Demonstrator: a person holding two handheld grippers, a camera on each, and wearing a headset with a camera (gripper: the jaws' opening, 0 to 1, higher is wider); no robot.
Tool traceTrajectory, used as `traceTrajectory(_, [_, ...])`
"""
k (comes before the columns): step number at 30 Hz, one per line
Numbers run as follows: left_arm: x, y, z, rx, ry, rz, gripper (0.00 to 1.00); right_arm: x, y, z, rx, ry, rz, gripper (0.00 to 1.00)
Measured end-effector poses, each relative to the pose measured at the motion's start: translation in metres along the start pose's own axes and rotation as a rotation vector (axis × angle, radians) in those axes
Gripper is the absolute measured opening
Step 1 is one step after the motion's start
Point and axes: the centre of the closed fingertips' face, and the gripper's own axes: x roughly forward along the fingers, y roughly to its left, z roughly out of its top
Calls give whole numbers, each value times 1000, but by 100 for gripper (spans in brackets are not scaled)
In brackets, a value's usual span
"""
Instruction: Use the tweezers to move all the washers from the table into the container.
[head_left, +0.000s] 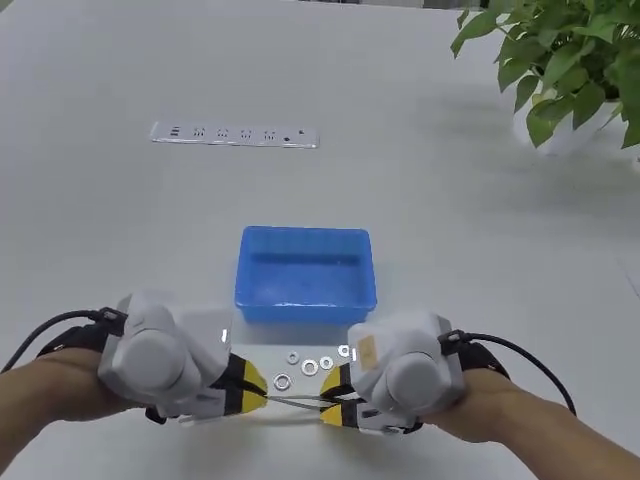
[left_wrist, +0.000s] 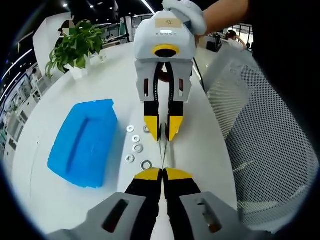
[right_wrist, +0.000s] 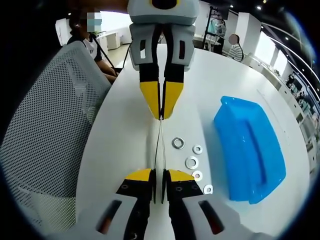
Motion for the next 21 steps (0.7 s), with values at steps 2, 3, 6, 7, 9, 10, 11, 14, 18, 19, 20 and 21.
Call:
traceTrajectory(2, [-1,0,3,3,-5,-2,5,-1,0,0,3,-2,-1,12])
traceTrajectory(3, [-1,0,4,6,-6,-2,5,-1,0,0,4,-3,-2,12])
traceTrajectory(6, [-4,0,8,11,-11,-4,5,-3,0,1,6,-5,-4,12])
traceTrajectory(7, [-6,0,11,13,-14,-6,5,-3,0,1,7,-5,-4,11])
traceTrajectory(9, [-8,0,14,20,-20,-9,5,-4,1,2,6,-6,-7,11])
traceTrajectory(10, [-8,0,15,21,-23,-9,5,-5,1,2,5,-7,-9,11])
traceTrajectory(11, [-9,0,17,21,-27,-10,5,-6,1,3,5,-7,-10,11])
traceTrajectory(14, [-13,0,24,27,-38,-11,5,-8,1,5,5,-13,-15,11])
traceTrajectory(18, [-19,-1,33,44,-42,-8,5,-9,0,10,6,-23,-22,11])
traceTrajectory(19, [-20,-1,35,47,-44,-8,5,-10,0,11,4,-24,-23,11])
traceTrajectory(20, [-22,-1,37,51,-47,-8,5,-10,0,13,3,-27,-23,11])
traceTrajectory(21, [-24,-1,40,54,-51,-7,5,-10,0,14,1,-30,-24,11])
